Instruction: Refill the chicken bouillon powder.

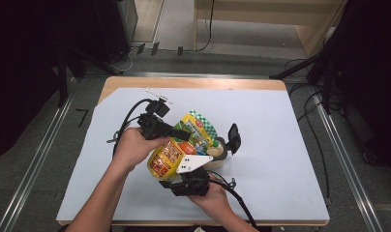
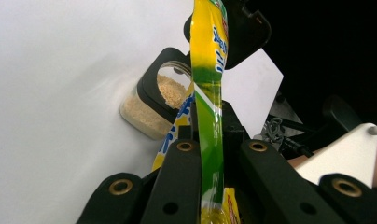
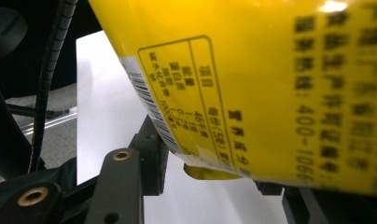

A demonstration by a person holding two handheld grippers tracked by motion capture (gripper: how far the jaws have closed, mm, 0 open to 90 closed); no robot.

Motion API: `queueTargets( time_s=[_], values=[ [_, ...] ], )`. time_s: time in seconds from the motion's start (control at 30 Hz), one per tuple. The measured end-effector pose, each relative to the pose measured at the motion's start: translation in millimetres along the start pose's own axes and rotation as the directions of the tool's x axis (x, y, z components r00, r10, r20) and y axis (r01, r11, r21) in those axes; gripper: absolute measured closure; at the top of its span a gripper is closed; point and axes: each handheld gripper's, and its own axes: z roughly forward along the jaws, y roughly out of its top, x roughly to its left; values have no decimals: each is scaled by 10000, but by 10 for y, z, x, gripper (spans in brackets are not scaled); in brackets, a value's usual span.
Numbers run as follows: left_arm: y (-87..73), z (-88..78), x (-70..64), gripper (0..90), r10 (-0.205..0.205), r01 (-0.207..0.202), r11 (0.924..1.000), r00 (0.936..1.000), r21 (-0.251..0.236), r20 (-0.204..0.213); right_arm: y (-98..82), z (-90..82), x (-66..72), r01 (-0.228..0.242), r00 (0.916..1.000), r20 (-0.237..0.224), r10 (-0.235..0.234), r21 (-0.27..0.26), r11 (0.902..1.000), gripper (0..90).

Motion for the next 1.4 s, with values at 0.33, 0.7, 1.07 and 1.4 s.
queueTargets(
  time_s=[0.33, 0.7, 1.07, 1.4],
  values=[
    [-4, -74, -39, 900, 196, -195, 9996, 9998, -209, 19, -42, -26, -57, -159, 9988, 451, 169, -224, 9996, 511],
    [-31, -176, -66, 900, 462, -452, 9979, 9987, -461, 208, -37, -41, -59, -1, 9968, 798, 26, -320, 9995, 490],
    [-45, -302, -110, 900, 586, -551, 9949, 9975, -844, 388, -29, -94, -146, -441, 9936, 1013, 494, -538, 9976, 480],
    [-56, -491, -114, 900, 693, -674, 9861, 9976, -1516, 71, 2, -175, -156, -886, 9907, 980, 944, -622, 9941, 477]
  ],
)
